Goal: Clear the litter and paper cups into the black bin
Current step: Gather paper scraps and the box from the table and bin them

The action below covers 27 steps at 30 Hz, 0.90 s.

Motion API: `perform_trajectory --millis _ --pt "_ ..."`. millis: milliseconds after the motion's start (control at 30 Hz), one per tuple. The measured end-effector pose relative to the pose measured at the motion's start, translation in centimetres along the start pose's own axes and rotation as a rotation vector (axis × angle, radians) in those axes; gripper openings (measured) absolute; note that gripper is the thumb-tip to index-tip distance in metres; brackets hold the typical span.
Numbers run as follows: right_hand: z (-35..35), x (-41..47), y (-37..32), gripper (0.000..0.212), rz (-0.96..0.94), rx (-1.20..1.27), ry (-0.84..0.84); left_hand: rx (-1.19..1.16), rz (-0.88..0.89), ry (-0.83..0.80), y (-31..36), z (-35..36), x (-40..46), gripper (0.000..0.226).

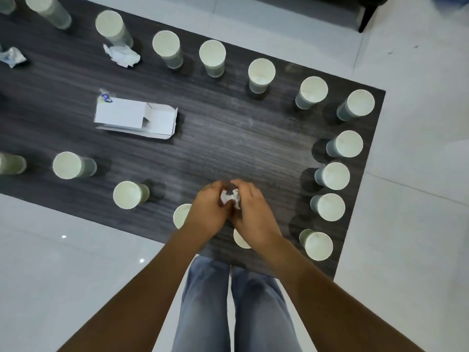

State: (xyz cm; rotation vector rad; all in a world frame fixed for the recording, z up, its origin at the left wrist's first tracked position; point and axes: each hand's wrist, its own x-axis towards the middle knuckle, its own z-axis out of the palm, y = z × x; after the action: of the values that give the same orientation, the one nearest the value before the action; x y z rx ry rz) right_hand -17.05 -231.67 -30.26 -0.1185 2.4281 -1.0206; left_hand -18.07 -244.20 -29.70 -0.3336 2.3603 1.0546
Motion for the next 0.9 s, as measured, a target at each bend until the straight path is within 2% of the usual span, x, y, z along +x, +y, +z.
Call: perform_trajectory --millis 267,467,633,900 --pt "0.5 0.9 -1.2 0.051 -0.007 -0.162 -0.080 -0.019 -0.079 0.130 -2.4 -2.6 -0.9 0.024" --pt "0.9 3.7 -4.2 0.051 -0.009 -0.302 -0.153 0.063 -0.126 0.180 -4.9 -6.9 -0.5 0.031" --pt "3.0 7.1 -8.8 0.050 -0.022 -0.353 -0.181 0.104 -0.103 0.222 -7.9 -12.6 0.0 0.034" --pt "10.1 12.9 -18.8 0.052 -0.029 -0.323 -0.144 0.088 -0.123 0.259 -15.6 -23.7 1.1 0.034"
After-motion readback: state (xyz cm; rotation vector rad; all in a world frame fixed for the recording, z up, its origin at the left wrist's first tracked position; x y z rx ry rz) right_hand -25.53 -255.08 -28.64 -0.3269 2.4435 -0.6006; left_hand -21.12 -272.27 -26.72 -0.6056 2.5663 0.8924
